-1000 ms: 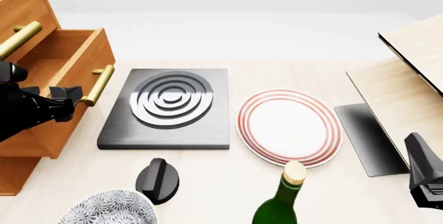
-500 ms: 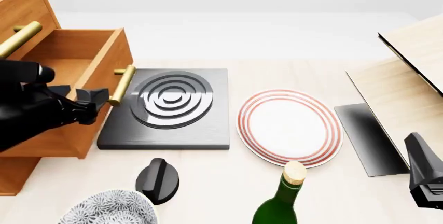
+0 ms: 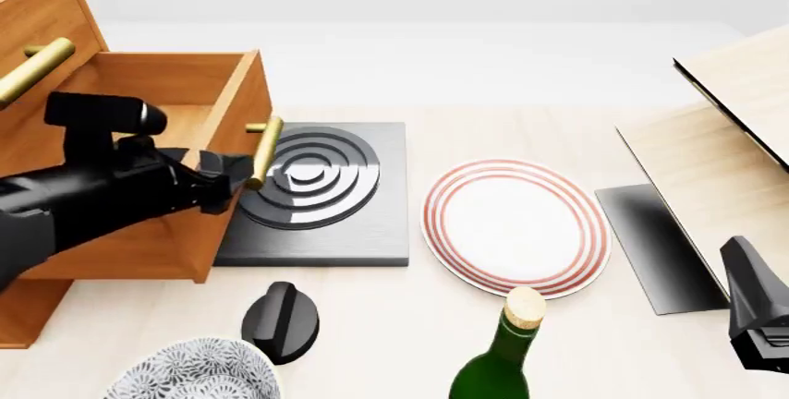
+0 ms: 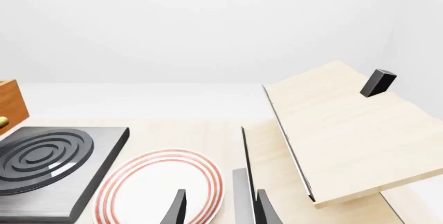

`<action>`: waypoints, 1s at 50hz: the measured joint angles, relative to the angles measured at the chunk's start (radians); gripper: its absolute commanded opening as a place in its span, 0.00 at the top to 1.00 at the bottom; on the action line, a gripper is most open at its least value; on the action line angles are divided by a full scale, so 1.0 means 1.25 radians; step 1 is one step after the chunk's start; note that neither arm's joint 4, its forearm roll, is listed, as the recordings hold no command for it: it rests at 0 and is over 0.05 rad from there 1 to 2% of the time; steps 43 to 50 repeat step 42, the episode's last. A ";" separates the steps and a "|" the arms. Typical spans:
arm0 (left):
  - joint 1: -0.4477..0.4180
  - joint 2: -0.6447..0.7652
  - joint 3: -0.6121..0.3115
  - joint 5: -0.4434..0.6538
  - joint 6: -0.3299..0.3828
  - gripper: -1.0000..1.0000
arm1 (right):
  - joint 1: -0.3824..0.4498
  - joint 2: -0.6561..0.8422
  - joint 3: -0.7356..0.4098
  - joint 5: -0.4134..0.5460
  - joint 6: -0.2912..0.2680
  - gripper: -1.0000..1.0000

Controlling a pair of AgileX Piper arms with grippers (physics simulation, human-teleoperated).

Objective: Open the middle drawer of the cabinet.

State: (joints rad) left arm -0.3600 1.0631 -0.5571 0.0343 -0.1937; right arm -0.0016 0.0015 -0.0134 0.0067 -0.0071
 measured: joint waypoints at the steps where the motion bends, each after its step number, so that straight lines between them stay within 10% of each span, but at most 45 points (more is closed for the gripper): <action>1: 0.000 0.000 -0.002 0.004 -0.008 0.00 | 0.000 0.000 0.000 0.000 0.000 0.00; 13: -0.012 -0.052 -0.030 0.084 -0.061 0.00 | 0.000 0.000 0.000 0.000 0.000 0.00; 40: -0.059 -0.676 -0.274 0.440 0.258 0.00 | 0.000 0.000 0.000 0.000 0.000 0.00; 50: -0.045 -0.708 -0.299 0.461 0.270 0.00 | 0.000 0.000 0.000 0.000 0.000 0.00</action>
